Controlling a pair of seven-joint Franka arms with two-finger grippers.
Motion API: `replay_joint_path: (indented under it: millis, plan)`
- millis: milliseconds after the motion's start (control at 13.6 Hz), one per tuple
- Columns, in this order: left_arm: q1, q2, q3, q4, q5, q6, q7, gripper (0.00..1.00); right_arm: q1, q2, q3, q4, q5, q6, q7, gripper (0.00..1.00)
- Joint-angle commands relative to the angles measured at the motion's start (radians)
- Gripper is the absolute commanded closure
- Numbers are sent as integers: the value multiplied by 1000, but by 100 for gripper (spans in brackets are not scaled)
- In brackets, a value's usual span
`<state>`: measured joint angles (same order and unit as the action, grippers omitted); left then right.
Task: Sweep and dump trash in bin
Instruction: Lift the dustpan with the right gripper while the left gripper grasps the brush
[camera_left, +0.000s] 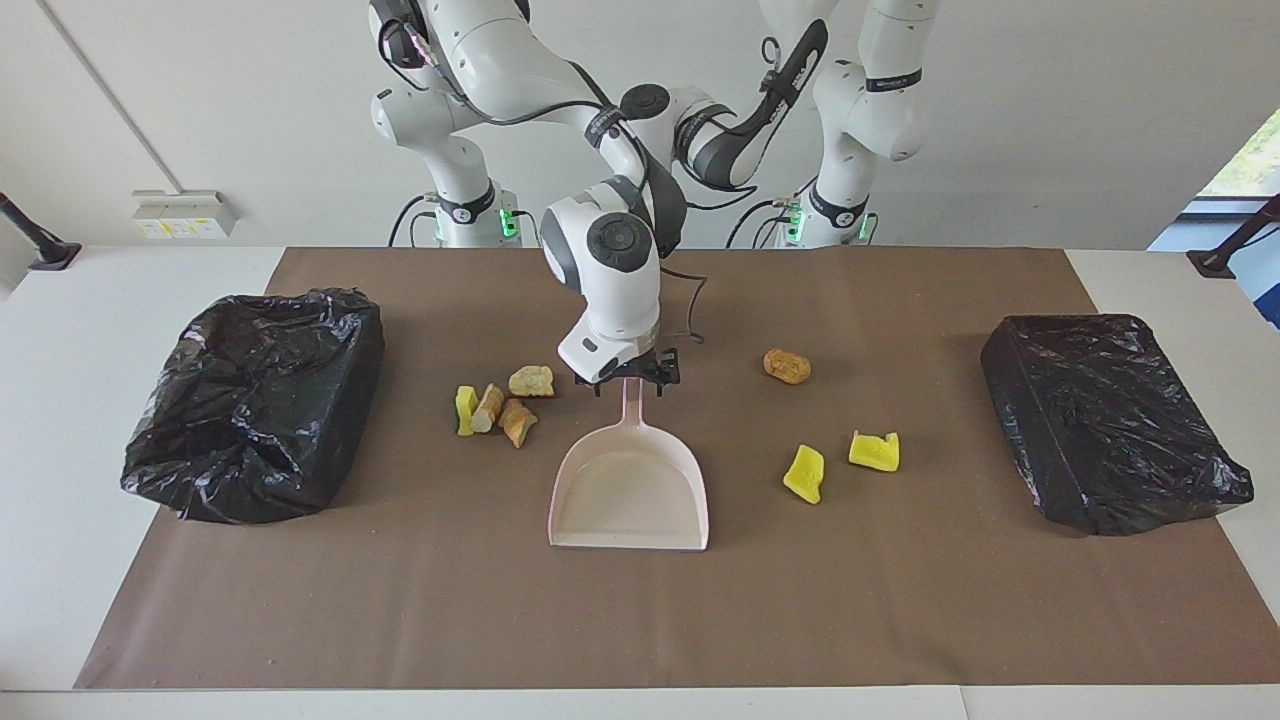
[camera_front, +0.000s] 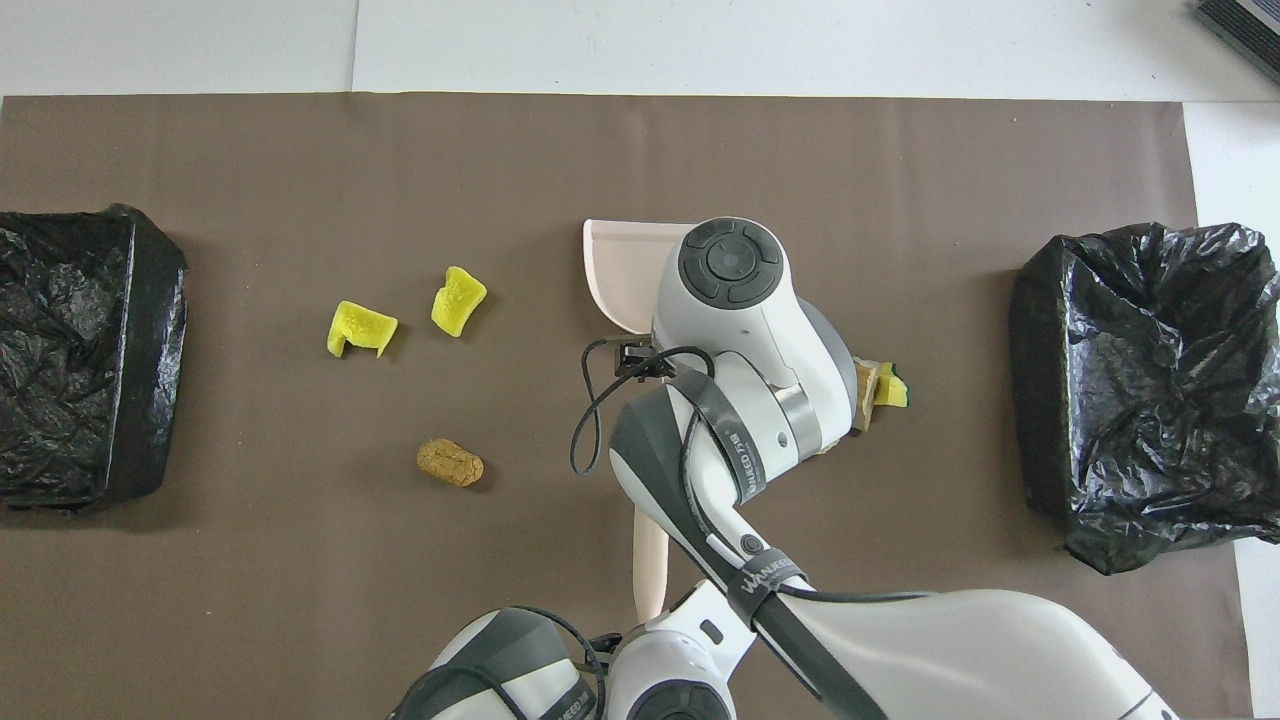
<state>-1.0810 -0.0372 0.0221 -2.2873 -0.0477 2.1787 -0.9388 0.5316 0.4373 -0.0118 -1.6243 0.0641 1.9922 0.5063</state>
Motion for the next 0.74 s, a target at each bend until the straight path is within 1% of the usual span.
replay_joint_path:
  millis: [0,74,147,221,294,368,442,662]
  plan:
    - [59,-70,-5,-12,44,-140,34,100,-4,-12,7,-48,-12,20,-52,0]
    - [73,-76,-5,-17,70,-173,37,100,-4,-14,7,-49,-12,14,-63,0]
    - [111,-91,-5,-18,92,-201,43,100,-4,-15,7,-52,-12,13,-74,0]
    - [156,-108,-5,-20,104,-214,69,100,-4,-17,7,-57,-12,13,-78,5]
    - [192,-124,-5,-26,106,-229,105,100,-4,-17,7,-55,-12,13,-80,42]
    - [234,-134,-5,-27,108,-253,130,100,-2,-19,7,-55,-12,11,-78,83]
    - [281,-148,-5,-28,121,-263,155,100,2,-19,7,-54,-12,10,-68,100]
    - [445,-204,-5,-34,131,-267,276,100,-5,-17,7,-25,-23,-29,-60,100]
